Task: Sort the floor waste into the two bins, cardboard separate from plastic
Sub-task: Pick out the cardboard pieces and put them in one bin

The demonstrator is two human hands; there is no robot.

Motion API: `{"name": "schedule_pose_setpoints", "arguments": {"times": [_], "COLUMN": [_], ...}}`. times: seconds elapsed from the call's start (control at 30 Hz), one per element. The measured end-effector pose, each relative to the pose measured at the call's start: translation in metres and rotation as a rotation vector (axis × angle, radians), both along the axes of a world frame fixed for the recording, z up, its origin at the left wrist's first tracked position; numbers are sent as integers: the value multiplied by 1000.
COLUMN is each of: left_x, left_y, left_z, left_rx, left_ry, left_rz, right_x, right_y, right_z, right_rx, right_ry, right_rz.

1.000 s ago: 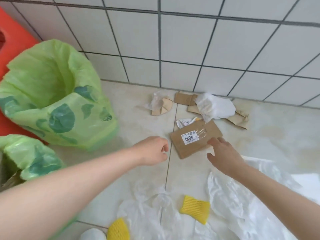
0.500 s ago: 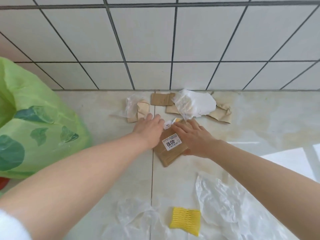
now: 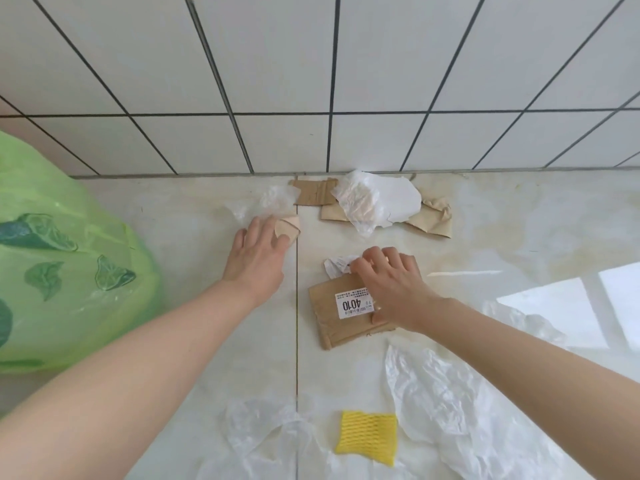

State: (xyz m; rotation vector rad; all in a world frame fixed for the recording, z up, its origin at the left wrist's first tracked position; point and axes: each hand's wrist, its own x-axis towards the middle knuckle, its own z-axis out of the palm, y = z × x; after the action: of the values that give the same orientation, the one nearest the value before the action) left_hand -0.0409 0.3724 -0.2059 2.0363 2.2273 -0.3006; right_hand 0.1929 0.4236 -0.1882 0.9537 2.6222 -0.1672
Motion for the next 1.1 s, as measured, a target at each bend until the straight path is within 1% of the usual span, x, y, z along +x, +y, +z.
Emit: {"name": "schedule_pose_setpoints", "arguments": {"times": [0.07, 0.13, 0.3, 0.43, 0.6, 0.67, 0.73, 0.87, 0.93, 1.0, 1.1], "left_x": [5, 9, 14, 15, 16, 17, 18, 15, 15, 14, 10], "left_y": [-13, -26, -52, -65, -71, -70, -68, -59, -55, -52, -45], "left_z": [-3, -9, -13, -12, -19, -19, -18, -19, -17, -15, -9], "left_rx": [57, 92, 134, 188, 195, 156, 114, 69, 45, 67, 178], "left_ry": [-13, -9, -77, -116, -64, -95, -141, -97, -117, -167, -254], "left_rz": [-46, -68, -16, 45, -31, 25, 131, 273, 354, 405, 472], "right_x": [4, 10, 20, 25, 30, 29, 26, 23, 23, 23, 25], "right_y": [-6, -13, -31, -41, -49, -49, -46, -42, -42, -42, -43], "right_z": [-1, -5, -5, -7, -15, -17, -13, -7, -5, -6, -8], "right_rx": [73, 131, 170, 171, 102, 42, -5, -80, -87, -85, -74], "right_ry": [-17, 26, 100, 80, 44, 25, 1, -9, -18, -14, 2], "right_rz": [13, 13, 21, 11, -50, -72, -59, -54, -58, -56, -55]}}
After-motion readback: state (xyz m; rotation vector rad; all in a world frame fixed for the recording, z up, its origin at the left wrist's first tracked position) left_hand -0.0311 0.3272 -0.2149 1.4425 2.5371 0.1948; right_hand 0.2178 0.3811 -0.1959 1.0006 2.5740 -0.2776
